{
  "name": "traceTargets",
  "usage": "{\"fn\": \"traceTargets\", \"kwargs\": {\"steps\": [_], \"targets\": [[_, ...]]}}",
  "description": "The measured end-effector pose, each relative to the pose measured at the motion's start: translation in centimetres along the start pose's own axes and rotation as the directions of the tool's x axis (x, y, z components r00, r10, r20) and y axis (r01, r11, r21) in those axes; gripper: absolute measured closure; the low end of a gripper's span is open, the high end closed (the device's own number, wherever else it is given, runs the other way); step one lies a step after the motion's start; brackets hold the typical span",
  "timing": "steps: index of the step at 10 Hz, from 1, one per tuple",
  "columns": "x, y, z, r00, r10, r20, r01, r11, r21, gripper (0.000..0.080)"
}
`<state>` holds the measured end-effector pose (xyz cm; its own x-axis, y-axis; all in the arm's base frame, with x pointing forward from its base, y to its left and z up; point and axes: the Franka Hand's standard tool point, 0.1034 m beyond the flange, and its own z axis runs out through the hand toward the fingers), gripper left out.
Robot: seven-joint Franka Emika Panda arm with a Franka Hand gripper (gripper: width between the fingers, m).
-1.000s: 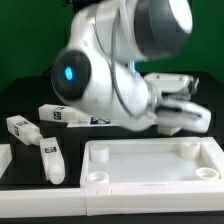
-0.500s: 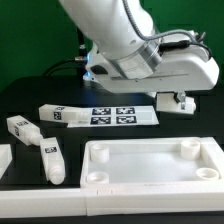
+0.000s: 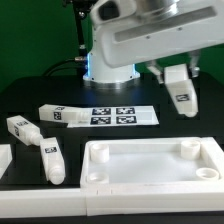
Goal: Assemble desk
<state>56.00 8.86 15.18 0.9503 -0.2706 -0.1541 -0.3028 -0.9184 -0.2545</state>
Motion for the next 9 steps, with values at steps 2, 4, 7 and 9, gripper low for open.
{"fn": "traceTargets", "kwargs": {"steps": [2,4,7,9], "targets": [[0.6,0.7,0.3,0.993,0.006,-0.122,-0.006,1.0,-0.006,0.0515],[1.8,0.5,-0.6,0.966,-0.104,-0.238,0.089,0.993,-0.073,0.0515],[3.7,-2.9,-3.2,0.867,-0.244,-0.435,0.207,0.969,-0.133,0.0515],[3.3,-2.3,-2.5,0.858,-0.244,-0.452,0.206,0.97,-0.132,0.0515]]}}
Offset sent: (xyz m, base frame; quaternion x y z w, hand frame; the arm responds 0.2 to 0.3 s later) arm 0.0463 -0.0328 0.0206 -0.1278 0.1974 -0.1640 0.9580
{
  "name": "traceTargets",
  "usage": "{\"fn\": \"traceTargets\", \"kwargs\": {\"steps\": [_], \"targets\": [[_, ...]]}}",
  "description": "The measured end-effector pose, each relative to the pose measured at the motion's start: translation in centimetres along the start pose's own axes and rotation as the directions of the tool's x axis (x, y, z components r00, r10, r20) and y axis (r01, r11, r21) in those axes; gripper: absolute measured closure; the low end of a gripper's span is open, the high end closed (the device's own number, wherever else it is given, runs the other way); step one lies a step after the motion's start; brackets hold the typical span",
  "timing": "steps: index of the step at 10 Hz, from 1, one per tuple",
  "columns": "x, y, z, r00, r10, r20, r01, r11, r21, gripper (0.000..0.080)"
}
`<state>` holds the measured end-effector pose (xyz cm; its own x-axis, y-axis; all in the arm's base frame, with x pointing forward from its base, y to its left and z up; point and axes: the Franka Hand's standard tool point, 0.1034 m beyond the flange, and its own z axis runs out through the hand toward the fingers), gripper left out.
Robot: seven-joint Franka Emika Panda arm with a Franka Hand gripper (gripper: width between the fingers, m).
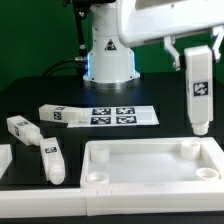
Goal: Assemble desk
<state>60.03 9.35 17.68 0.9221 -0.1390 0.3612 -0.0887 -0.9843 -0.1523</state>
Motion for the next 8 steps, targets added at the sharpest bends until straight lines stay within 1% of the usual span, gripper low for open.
{"fn": "traceTargets", "kwargs": {"steps": [1,2,4,5,8], "targets": [[0.2,-0.1,0.2,0.999,-0.052,-0.003,0.051,0.999,-0.006,0.0515],[0.7,-0.1,1.0,0.992,-0.126,0.003,0.126,0.992,-0.019,0.0515],[3.1,-0.4,1.7,0.967,-0.254,-0.012,0.253,0.967,-0.028,0.0515],[3.4,-0.1,1.6,0.978,-0.208,-0.028,0.208,0.978,-0.019,0.0515],[3.3,-0.1,2.0,0.977,-0.21,-0.037,0.21,0.978,-0.019,0.0515]]}}
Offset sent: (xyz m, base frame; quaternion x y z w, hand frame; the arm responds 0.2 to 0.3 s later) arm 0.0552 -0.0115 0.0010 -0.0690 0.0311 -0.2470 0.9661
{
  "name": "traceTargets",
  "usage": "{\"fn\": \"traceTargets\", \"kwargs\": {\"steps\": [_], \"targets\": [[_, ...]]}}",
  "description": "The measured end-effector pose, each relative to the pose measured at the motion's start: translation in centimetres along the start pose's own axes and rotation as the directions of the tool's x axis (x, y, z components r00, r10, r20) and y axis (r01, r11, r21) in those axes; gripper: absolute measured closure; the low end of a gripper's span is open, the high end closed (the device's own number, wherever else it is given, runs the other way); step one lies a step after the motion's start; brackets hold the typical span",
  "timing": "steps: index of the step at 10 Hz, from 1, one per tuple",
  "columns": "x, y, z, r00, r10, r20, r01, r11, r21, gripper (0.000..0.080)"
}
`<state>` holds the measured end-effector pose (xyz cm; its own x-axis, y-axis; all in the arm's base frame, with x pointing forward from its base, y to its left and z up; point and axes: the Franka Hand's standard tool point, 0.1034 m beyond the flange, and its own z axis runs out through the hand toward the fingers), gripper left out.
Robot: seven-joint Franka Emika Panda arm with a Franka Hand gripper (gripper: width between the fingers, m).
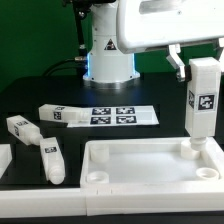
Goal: Assemble desk
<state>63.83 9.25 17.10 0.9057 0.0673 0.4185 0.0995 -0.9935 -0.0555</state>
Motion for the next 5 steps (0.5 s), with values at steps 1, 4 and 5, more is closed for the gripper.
{"fn": "traceTargets", "kwargs": {"steps": [1,4,5], "targets": [[-0.5,-0.1,1.0,1.0,0.0,-0.017,0.0,1.0,-0.001,0.0515],[-1.2,-0.6,2.2,1.0,-0.007,-0.001,0.007,1.0,0.002,0.0515],[-1.3,-0.9,2.5,1.0,-0.01,0.002,0.01,1.0,0.004,0.0515]]}}
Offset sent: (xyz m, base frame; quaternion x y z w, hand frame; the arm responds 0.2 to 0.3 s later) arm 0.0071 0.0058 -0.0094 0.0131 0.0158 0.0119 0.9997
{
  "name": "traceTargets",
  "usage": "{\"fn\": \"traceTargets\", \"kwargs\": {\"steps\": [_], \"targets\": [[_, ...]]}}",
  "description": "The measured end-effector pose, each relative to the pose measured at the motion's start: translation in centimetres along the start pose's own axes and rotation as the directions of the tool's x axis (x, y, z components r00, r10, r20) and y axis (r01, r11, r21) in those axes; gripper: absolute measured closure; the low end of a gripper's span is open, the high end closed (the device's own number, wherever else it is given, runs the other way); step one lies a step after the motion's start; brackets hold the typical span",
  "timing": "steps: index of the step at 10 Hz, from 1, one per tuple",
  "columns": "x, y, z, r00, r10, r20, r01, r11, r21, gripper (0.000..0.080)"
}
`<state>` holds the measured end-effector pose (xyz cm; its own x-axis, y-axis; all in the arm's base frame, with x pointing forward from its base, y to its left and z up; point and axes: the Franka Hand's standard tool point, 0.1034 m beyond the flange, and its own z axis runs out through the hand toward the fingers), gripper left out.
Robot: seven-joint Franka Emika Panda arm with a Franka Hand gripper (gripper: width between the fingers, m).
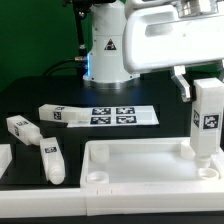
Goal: Assemble desk
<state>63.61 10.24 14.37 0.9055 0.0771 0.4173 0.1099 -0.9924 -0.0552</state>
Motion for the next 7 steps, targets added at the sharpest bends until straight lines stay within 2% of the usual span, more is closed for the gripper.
{"fn": "traceTargets", "kwargs": {"steps": [7], "targets": [[-1.1,-0.6,2.3,1.0,-0.009,0.014,0.009,1.0,0.003,0.0515]]}}
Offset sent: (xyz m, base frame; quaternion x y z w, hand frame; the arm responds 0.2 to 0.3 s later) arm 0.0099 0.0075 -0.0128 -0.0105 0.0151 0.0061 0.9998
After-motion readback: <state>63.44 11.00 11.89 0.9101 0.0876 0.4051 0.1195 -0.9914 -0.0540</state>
